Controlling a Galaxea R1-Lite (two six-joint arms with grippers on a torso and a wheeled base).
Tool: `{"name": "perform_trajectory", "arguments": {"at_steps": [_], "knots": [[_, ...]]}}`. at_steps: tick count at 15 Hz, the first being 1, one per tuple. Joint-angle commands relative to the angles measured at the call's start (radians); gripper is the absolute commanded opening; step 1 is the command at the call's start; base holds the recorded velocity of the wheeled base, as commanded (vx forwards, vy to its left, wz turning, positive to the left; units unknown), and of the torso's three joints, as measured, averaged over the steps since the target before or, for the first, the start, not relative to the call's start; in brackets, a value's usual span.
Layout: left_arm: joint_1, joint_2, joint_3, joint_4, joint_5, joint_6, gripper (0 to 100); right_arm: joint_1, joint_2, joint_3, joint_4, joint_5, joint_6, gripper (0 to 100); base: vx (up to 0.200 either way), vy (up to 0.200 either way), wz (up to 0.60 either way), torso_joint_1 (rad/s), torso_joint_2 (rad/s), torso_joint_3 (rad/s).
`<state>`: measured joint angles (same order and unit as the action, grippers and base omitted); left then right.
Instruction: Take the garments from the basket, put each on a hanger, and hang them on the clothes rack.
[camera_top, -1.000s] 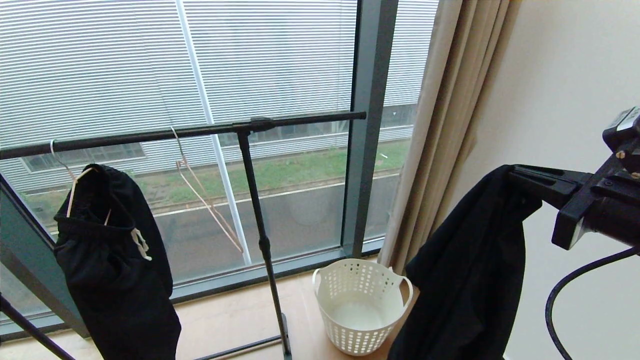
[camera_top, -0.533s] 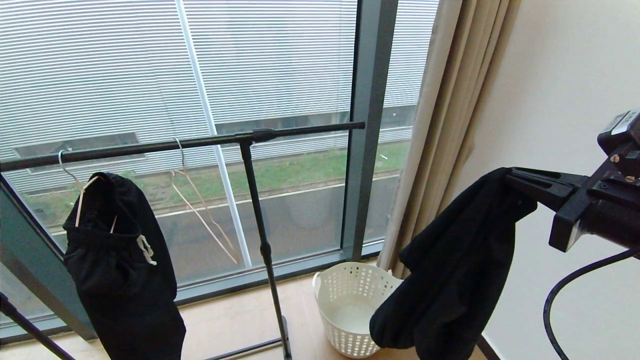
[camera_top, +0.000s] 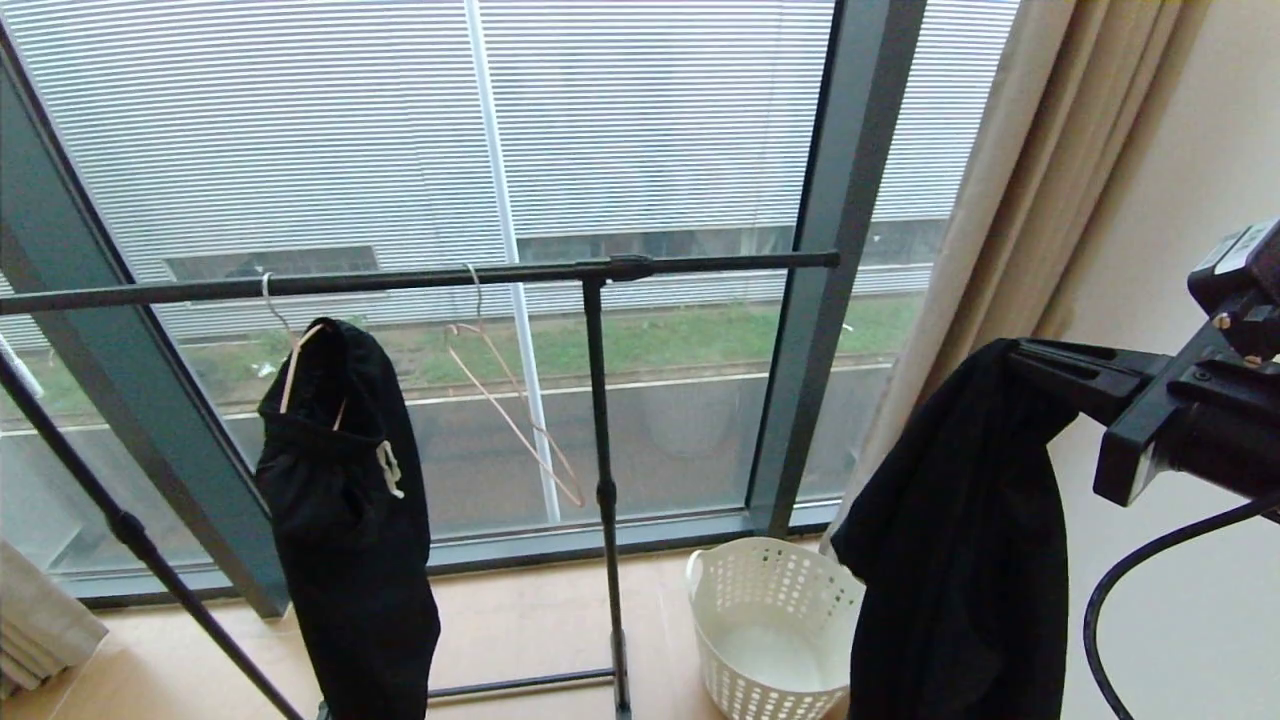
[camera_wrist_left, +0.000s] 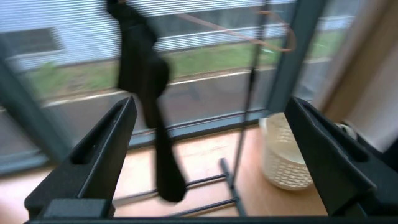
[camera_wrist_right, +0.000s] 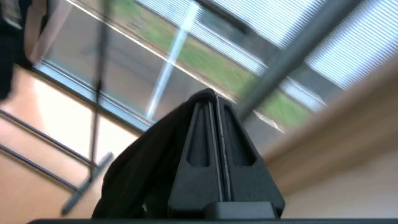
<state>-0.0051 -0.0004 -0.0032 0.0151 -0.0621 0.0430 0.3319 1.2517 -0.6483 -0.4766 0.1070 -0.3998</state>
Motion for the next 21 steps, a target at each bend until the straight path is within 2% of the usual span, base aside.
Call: {"name": "perform_trajectory", "arguments": {"at_steps": [1,3,7,18,21], "knots": [[-0.001,0.000,0.000,0.000,-0.001,0.000,100,0.001,-0.002,0.001,0.000,0.000,-0.001,0,0.000,0.000,0.00,0.000,0.00,0.000],[-0.001,0.000,0.000,0.000,-0.001,0.000,100,-0.001,-0.002,0.001,0.000,0.000,-0.001,0,0.000,0.000,0.00,0.000,0.00,0.000],[-0.001,0.000,0.000,0.000,-0.001,-0.002,100,0.001,-0.002,0.001,0.000,0.000,-0.001,0,-0.200,0.000,0.00,0.006,0.00,-0.002],[-0.001,0.000,0.002,0.000,-0.001,-0.002,100,0.001,0.003,0.001,0.000,0.000,-0.001,0,0.000,0.200,0.00,-0.001,0.00,0.003],[-0.001,0.000,0.000,0.000,0.001,-0.003,100,0.001,0.006,0.004,0.000,0.000,-0.001,0,0.000,0.000,0.00,0.000,0.00,0.000]]}}
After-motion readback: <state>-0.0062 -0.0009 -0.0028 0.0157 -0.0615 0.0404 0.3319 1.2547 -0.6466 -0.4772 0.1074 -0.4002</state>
